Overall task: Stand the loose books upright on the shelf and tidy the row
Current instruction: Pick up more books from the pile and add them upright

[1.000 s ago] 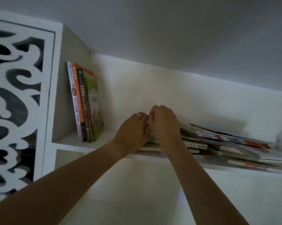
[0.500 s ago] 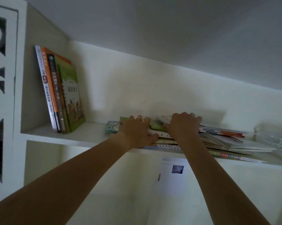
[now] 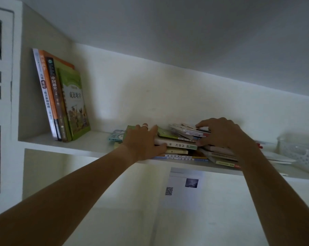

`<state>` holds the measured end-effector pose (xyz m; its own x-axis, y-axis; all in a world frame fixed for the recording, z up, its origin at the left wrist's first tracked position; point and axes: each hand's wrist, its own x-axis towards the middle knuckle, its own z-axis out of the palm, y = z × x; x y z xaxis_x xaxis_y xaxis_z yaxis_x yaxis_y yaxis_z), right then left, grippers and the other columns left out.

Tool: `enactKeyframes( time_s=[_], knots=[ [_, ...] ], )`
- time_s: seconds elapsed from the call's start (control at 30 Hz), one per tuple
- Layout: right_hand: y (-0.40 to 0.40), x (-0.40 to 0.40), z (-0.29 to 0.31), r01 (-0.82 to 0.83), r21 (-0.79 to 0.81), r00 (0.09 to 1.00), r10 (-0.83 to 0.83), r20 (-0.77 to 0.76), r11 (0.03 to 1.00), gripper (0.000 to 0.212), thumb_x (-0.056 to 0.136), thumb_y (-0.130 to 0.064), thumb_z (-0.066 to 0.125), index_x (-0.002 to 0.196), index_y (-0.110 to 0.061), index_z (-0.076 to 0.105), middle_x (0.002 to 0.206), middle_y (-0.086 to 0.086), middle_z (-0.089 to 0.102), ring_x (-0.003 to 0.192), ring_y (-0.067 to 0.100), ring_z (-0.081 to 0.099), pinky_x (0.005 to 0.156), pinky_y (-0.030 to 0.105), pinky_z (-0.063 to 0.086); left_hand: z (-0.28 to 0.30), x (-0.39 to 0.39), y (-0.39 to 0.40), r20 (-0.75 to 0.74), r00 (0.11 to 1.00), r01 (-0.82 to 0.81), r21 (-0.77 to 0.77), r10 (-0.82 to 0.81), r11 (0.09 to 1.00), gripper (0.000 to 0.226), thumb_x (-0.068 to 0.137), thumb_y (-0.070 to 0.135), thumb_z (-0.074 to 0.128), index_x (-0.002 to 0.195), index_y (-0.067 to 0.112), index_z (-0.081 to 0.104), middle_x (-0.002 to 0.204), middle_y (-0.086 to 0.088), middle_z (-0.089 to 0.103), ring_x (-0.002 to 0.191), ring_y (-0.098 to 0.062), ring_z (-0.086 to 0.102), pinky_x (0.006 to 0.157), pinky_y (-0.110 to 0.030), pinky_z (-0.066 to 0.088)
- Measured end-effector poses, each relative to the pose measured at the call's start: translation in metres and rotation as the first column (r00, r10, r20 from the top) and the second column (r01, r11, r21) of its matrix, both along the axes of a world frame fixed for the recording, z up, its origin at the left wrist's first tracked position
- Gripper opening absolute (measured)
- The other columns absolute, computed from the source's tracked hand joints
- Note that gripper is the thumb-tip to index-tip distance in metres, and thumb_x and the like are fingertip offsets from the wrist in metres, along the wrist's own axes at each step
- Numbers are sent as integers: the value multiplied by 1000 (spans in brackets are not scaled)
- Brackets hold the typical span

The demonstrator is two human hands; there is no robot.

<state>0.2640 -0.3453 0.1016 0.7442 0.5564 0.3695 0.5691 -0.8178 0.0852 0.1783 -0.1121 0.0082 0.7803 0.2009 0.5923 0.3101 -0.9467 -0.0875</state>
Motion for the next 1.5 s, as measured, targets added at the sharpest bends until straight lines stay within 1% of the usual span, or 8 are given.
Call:
enactKeyframes(
  time_s=[0.17, 0.33, 0.53, 0.7, 0.87, 1.1, 1.27, 1.5],
  knots=[
    [-4, 1, -1, -182, 15, 980, 180, 90, 983, 77, 78, -51, 79, 145, -44, 42, 128, 1, 67, 108, 24, 66, 93, 45, 54, -4, 0, 0, 40, 999, 0, 4, 0, 1000, 74, 91, 77, 37, 139, 20, 45, 124, -14, 61, 109, -35, 62, 90, -42, 49],
    [-3, 11, -18, -17, -66, 994, 24, 107, 998, 96, 75, -43, 83, 151, -31, 26, 127, 5, 58, 112, 26, 58, 91, 44, 52, -6, 0, 1, 85, 996, 15, 8, -16, 1000, 72, 91, 75, 39, 135, 20, 49, 118, -12, 63, 105, -33, 63, 87, -40, 48],
    [-2, 7, -14, -50, -41, 954, 60, 293, 998, 51, 79, -49, 72, 127, -40, 57, 101, -8, 70, 87, 16, 65, 78, 34, 53, -10, 2, 6, 179, 982, 67, 0, -66, 998, 75, 86, 77, 36, 128, 19, 55, 117, -7, 66, 105, -27, 64, 91, -40, 50],
    [41, -21, -12, -115, 1, 922, 106, 372, 993, 58, 82, -50, 69, 136, -39, 49, 105, -1, 70, 91, 21, 65, 78, 33, 49, -7, -4, 8, 319, 930, 204, -39, -182, 978, 62, 93, 63, 29, 116, 20, 67, 117, -4, 67, 110, -23, 61, 108, -46, 42],
    [116, -64, -20, -231, -25, 877, 219, 428, 973, 67, 88, -48, 63, 146, -35, 33, 107, 4, 68, 90, 27, 65, 70, 32, 40, -4, -25, 11, 494, 864, 236, -229, -97, 944, 57, 97, 48, 19, 106, 20, 67, 101, -3, 71, 93, -22, 63, 90, -42, 50],
    [146, -90, 9, -488, 162, 829, 513, -223, 858, 80, 85, -44, 75, 152, -34, 33, 146, 5, 53, 122, 25, 58, 99, 36, 49, 0, -58, 21, 487, 847, 211, -676, 213, 706, 71, 91, 45, 15, 144, 14, 50, 135, -14, 53, 126, -32, 39, 105, -46, 30],
    [104, -98, 18, -477, 198, 837, 511, -194, 856, 72, 78, -77, 59, 140, -44, 47, 149, -16, 46, 131, 11, 49, 100, 33, 43, 2, -54, 12, 435, 861, 216, -782, 263, 585, 51, 106, 42, 31, 141, 12, 53, 141, -17, 49, 133, -33, 35, 112, -46, 25],
    [63, -100, -16, -282, -176, 945, 241, -224, 943, 129, 69, -68, 78, 155, -48, -16, 163, -6, -30, 154, 19, -15, 124, 56, 6, -8, -34, -3, 560, 710, 268, -775, 427, 572, 58, 98, 41, 41, 141, 3, 43, 152, -18, 36, 139, -34, 29, 114, -48, 26]
  ],
)
